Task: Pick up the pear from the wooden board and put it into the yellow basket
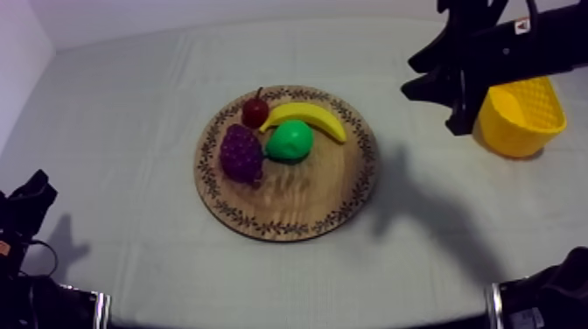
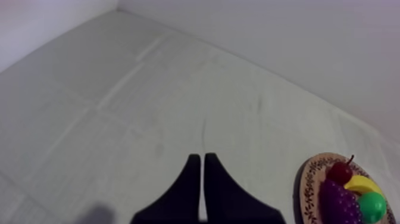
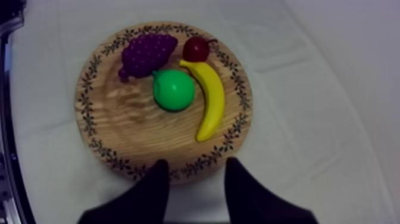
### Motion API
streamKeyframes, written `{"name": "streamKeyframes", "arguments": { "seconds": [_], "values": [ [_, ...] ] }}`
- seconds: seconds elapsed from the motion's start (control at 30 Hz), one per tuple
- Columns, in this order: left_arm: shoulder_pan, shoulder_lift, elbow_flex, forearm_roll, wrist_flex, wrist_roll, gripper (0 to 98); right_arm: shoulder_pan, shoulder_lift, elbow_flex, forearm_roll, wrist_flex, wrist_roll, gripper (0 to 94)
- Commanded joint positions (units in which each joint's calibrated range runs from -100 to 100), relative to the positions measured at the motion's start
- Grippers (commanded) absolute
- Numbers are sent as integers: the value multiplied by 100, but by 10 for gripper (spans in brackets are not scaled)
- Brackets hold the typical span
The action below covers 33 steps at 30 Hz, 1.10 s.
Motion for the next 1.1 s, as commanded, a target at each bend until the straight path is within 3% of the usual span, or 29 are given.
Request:
{"name": "streamKeyframes", "arguments": {
  "seconds": [0.0,0.2,0.43,1.07],
  "values": [
    [-2,2,2,0,1,0,1,-4,86,13,-40,139,156,418],
    [-2,2,2,0,1,-1,1,-154,542,-82,-53,332,426,509],
    [-2,2,2,0,1,-1,1,-370,1351,-610,4,276,566,535],
    [-2,2,2,0,1,0,1,-828,4140,-2579,380,-257,406,590]
  ]
}}
